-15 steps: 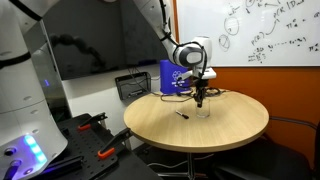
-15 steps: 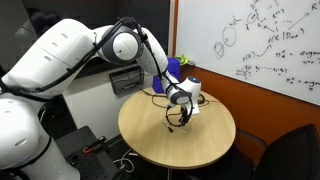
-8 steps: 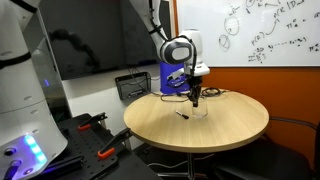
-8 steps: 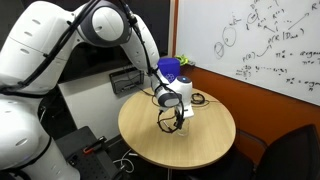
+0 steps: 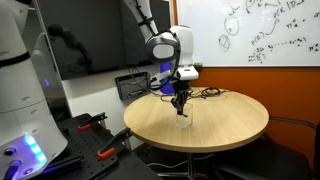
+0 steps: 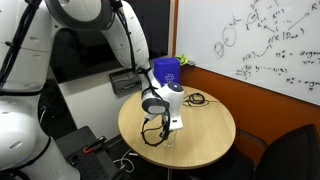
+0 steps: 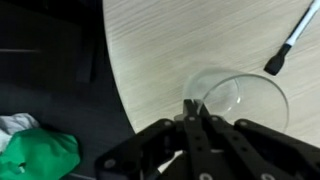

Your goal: Move the glass cup downwards

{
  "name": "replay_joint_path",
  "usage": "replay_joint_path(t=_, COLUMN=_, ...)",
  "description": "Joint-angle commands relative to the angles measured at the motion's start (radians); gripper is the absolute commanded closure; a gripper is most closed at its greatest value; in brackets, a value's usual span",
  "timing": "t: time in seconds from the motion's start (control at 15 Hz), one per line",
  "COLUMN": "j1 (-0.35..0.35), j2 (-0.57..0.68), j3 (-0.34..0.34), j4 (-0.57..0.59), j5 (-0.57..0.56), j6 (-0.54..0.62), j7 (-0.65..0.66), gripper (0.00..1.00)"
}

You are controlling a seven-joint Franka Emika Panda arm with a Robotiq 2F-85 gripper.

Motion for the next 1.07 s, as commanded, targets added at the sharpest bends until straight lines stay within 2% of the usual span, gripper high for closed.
replay_joint_path(t=0.0, j1=-0.003, j2=-0.004, j3=0.019, j4=-0.031, j5=0.026, j6=0.067, j7=-0.059, gripper=0.99)
replay_joint_path(t=0.33, j1=0.030, j2=0.050, j3=0.010, j4=-0.004, j5=-0.004, j6=0.099, j7=-0.053, gripper=0.99)
replay_joint_path(t=0.73, j1=0.007, j2=0.087, j3=0.049, j4=0.032, j5=0.025, j6=0.160, j7=-0.082, gripper=0.99)
replay_joint_path(t=0.8, j1=0.013, j2=0.090, j3=0.044, j4=0.036, j5=0.021, j6=0.169, j7=-0.075, gripper=0.70)
replay_joint_path(t=0.87, j1=0.016, j2=0.091, j3=0.039, j4=0.038, j5=0.017, j6=0.169, j7=-0.070, gripper=0.69)
replay_joint_path(t=1.0, j1=0.021, j2=0.087, j3=0.026, j4=0.042, j5=0.007, j6=0.139, j7=-0.063, gripper=0.56)
